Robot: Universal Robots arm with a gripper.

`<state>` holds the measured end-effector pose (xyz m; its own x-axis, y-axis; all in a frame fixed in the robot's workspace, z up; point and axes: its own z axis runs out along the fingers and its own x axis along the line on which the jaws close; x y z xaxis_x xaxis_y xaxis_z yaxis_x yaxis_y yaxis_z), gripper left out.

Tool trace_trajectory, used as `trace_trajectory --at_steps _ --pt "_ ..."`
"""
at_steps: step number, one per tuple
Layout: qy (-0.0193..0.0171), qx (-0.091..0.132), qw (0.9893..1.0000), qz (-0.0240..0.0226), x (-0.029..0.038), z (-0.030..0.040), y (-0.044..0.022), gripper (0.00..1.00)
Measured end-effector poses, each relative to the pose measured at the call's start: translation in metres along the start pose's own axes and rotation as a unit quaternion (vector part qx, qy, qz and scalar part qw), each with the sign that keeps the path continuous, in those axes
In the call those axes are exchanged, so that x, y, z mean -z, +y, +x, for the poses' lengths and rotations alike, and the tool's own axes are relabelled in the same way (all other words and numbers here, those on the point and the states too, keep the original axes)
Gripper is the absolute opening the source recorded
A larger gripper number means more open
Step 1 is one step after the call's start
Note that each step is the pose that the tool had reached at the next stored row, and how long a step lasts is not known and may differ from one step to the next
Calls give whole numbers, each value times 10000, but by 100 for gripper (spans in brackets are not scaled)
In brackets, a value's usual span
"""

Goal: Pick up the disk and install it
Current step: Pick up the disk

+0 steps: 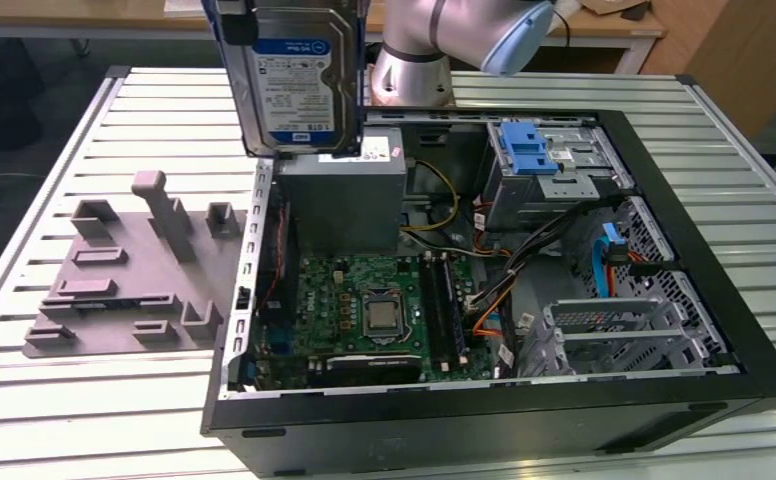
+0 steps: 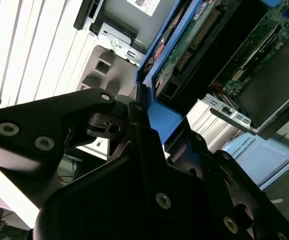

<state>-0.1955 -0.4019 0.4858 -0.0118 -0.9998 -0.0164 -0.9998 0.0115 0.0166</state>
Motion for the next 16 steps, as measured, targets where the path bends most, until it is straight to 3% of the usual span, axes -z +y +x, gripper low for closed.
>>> trace_trajectory --at_steps 6,16 --pt "-1 0 10000 0 0 122 -25 36" --pt "0 0 10000 0 3 130 -169 36"
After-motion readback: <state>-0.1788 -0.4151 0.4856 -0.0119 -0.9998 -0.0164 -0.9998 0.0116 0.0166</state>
